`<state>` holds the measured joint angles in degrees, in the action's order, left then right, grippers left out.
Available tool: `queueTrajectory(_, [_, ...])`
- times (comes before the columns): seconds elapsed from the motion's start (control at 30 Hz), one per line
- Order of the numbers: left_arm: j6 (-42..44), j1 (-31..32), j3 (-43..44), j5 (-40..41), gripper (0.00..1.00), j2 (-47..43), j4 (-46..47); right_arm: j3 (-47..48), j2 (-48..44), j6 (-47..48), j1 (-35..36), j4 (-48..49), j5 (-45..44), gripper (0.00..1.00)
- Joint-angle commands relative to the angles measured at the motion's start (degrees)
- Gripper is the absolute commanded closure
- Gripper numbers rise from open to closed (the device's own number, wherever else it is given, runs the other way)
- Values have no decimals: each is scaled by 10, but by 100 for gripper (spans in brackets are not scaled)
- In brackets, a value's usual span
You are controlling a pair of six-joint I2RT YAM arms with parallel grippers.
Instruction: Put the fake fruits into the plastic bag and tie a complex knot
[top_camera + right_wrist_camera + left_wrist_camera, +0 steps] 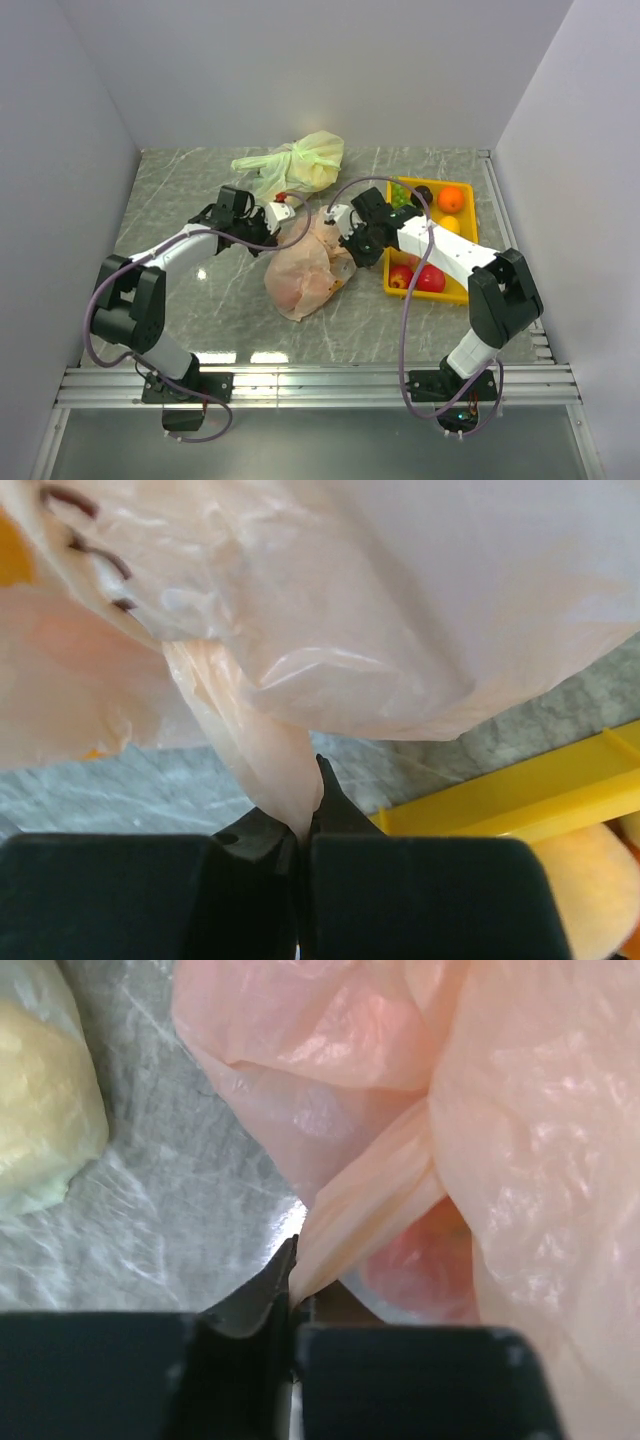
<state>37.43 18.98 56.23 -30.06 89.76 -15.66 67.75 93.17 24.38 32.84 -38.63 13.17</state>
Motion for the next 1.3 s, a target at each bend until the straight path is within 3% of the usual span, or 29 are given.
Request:
queueTrajectory(0.0, [-131, -2, -9, 4, 99, 0, 52, -12, -10, -82, -5, 63, -13, 100])
queueTrajectory(0.07, [-197, -6, -29, 35, 99, -19, 71, -29, -34, -114, -22, 80, -19, 100])
queueTrajectory(0.2, [-432, -28, -60, 146, 99, -95, 59, -48, -71, -209, -62, 109, -43, 100])
queueTrajectory(0.3, [-553, -44, -67, 217, 99, -128, 12, -56, -91, -273, -109, 110, -40, 100])
queueTrajectory(0.4, [-615, -96, -85, 233, 99, -169, -11, -65, -100, -321, -154, 99, -30, 100])
queueTrajectory(0.57, [-621, -189, -118, 227, 99, -223, -16, -105, -101, -351, -232, 96, -45, 100])
queueTrajectory(0.6, [-615, -233, -120, 227, 99, -228, -17, -111, -100, -351, -257, 102, -55, 100])
queueTrajectory(0.8, [-583, -334, -125, 227, 99, -211, -20, -136, -82, -338, -317, 123, -69, 100])
queueTrajectory(0.97, [-571, -347, -125, 212, 100, -186, -8, -139, -70, -327, -314, 129, -61, 100])
queueTrajectory(1.1, [-560, -334, -105, 130, 99, -200, 8, -112, -83, -317, -274, 119, -30, 100])
queueTrajectory(1.27, [-527, -322, -64, 146, 100, -207, 17, -61, -84, -311, -234, 124, -26, 100])
